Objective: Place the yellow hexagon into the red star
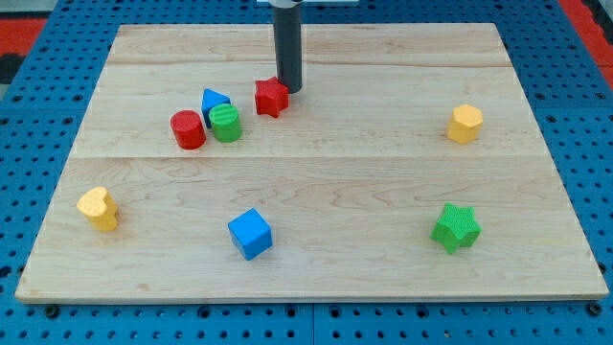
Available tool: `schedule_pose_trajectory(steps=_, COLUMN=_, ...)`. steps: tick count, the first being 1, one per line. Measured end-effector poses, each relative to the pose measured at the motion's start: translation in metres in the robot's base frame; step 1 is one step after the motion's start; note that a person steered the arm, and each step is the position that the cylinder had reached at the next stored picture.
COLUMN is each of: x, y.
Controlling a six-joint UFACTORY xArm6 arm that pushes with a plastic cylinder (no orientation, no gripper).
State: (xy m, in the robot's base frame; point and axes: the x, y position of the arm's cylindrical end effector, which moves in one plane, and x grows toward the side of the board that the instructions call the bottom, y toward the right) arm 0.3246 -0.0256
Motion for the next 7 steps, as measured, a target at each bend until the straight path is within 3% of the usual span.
schedule_pose_trajectory(steps=3, x=0.035, y=-0.013)
schedule_pose_trajectory(steps=5, x=-0.047, y=0.118)
schedule_pose_trajectory(steps=6, x=-0.061, y=0.171)
schedule_pose_trajectory(steps=7, x=-0.064, y=0.261)
